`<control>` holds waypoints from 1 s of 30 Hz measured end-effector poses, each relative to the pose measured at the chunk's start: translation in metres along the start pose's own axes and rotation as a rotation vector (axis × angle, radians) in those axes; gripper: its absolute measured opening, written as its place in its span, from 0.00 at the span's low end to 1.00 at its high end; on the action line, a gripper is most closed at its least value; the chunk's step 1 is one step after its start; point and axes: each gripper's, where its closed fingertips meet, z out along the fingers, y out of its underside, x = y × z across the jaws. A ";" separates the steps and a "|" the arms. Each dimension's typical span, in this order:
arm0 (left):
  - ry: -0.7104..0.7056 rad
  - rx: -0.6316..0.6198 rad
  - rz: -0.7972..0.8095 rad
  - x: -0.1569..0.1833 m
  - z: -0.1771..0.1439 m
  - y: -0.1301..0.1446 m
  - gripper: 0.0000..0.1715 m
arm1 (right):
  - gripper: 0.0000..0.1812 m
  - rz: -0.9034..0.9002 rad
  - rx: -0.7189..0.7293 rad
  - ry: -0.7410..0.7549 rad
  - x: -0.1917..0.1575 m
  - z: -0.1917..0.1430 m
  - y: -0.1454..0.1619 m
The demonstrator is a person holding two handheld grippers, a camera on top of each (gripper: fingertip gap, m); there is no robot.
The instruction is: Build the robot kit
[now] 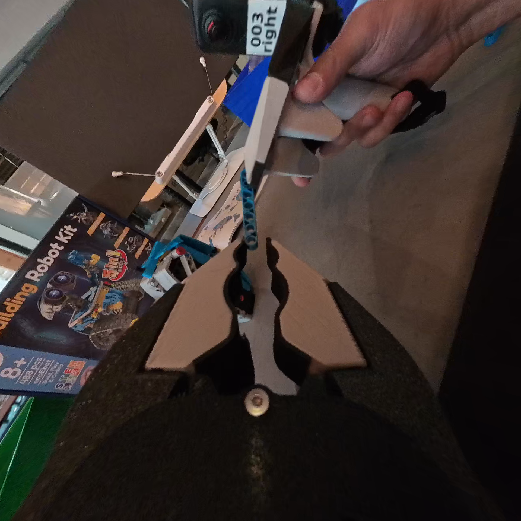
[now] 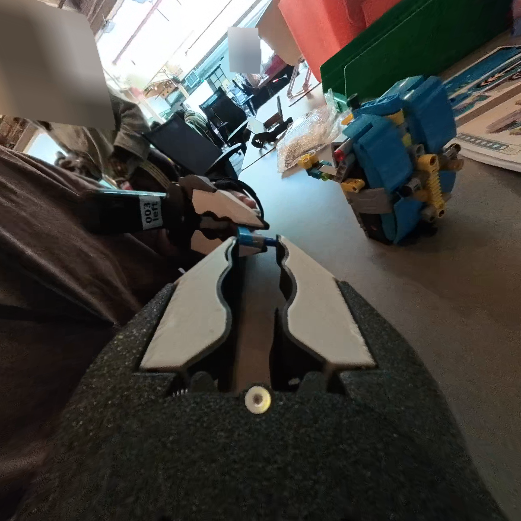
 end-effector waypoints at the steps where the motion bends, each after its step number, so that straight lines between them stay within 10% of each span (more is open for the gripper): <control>1: 0.000 0.015 0.009 0.001 0.000 -0.001 0.07 | 0.14 0.006 0.005 -0.013 -0.001 -0.001 -0.001; 11: 0.043 -0.009 0.014 0.003 0.005 0.016 0.03 | 0.15 -0.015 -0.064 0.051 0.016 0.004 0.011; 20: 0.117 -0.312 0.161 0.023 0.018 0.078 0.04 | 0.20 -0.296 -0.058 0.797 0.101 -0.073 -0.018; 30: 0.236 -0.268 0.148 0.051 0.015 0.067 0.04 | 0.17 -0.208 -0.071 0.797 0.107 -0.075 -0.011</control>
